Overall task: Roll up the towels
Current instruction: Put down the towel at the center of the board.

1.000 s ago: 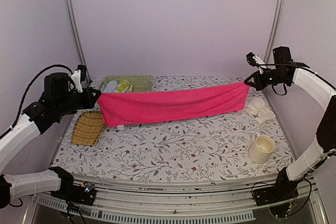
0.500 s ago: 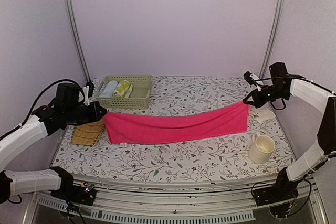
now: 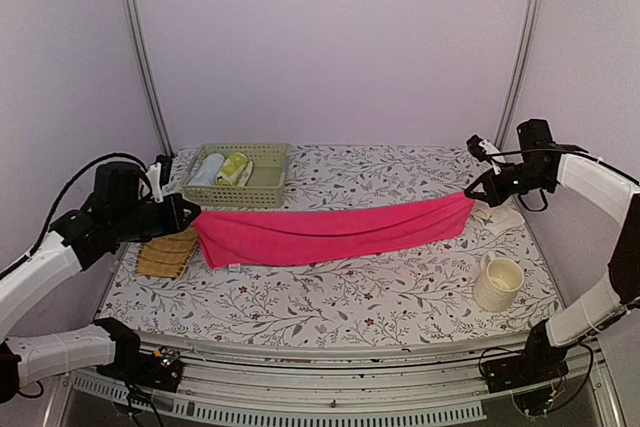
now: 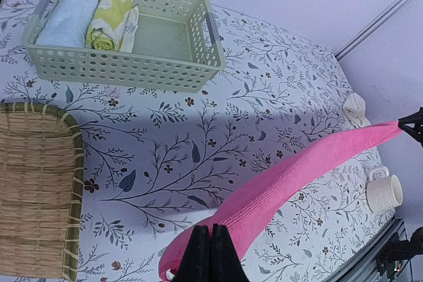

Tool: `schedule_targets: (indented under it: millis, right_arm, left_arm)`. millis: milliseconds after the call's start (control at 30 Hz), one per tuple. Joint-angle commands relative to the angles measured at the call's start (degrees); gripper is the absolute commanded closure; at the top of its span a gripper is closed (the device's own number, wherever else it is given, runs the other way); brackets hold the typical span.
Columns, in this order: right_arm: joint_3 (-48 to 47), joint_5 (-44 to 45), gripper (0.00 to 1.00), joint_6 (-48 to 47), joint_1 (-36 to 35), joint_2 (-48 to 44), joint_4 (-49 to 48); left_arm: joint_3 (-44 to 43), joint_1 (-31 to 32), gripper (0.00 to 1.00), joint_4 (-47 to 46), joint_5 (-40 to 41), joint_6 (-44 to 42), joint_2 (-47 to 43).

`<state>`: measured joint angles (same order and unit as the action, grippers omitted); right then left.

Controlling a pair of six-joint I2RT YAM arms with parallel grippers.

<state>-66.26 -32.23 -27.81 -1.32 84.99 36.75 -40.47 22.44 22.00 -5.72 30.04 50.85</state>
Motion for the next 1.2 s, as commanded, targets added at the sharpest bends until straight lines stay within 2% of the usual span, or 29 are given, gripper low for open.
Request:
schedule_targets:
  millis: [0,167,300,367,467,533,667,733,800,867,933,1067,1167]
  right_arm:
    - [6.0,-1.9,0.98,0.2,0.4,-10.4,2.1]
    - [10.5,-0.9,0.98,-1.7,0.4,-19.5,4.6]
    - [12.7,0.1,0.98,-2.9,0.4,-18.8,2.9]
    - [13.0,1.7,0.98,-3.7,0.4,-14.0,-0.1]
    - [9.9,4.4,0.98,-4.2,0.4,-1.3,-5.1]
    - [4.1,5.4,0.98,-4.1,0.4,8.6,-7.2]
    - [-15.0,7.8,0.95,-0.6,0.4,28.0,-7.2]
    - [-24.4,7.5,0.90,1.5,0.4,34.8,-4.8]
    - [-30.3,6.8,0.83,3.7,0.3,37.9,-2.4]
    - [-30.4,6.3,0.70,4.8,0.3,36.9,-2.6]
    - [-26.1,7.2,0.63,5.3,0.3,33.5,-4.9]
    - [-16.9,7.9,0.61,4.6,0.3,27.2,-7.4]
    - [-12.0,7.1,0.61,3.9,-0.5,23.1,-6.7]
  left_arm:
    - [3.4,1.6,1.00,2.0,-2.6,2.5,-8.2]
    - [4.4,4.2,1.00,5.7,-4.4,4.7,-13.3]
    - [5.0,5.1,1.00,6.2,-0.3,7.3,-11.9]
    - [5.1,5.0,1.00,4.9,3.2,7.8,-7.4]
    - [4.1,3.4,1.00,0.8,6.1,7.0,4.7]
    - [2.6,0.9,1.00,-3.2,7.3,6.0,14.2]
    - [-2.2,-2.9,1.00,-11.7,9.2,4.6,29.5]
    - [-5.2,-3.5,0.93,-13.5,11.4,4.1,33.5]
    - [-7.9,-3.6,0.74,-13.1,13.2,4.1,35.8]
    - [-9.2,-3.5,0.61,-11.6,13.1,4.5,36.5]
    - [-8.5,-3.4,0.57,-11.1,12.5,4.9,35.3]
    - [-4.2,-2.4,0.55,-11.1,11.3,5.7,29.8]
    - [-1.0,-0.6,0.59,-12.9,5.8,5.0,26.2]
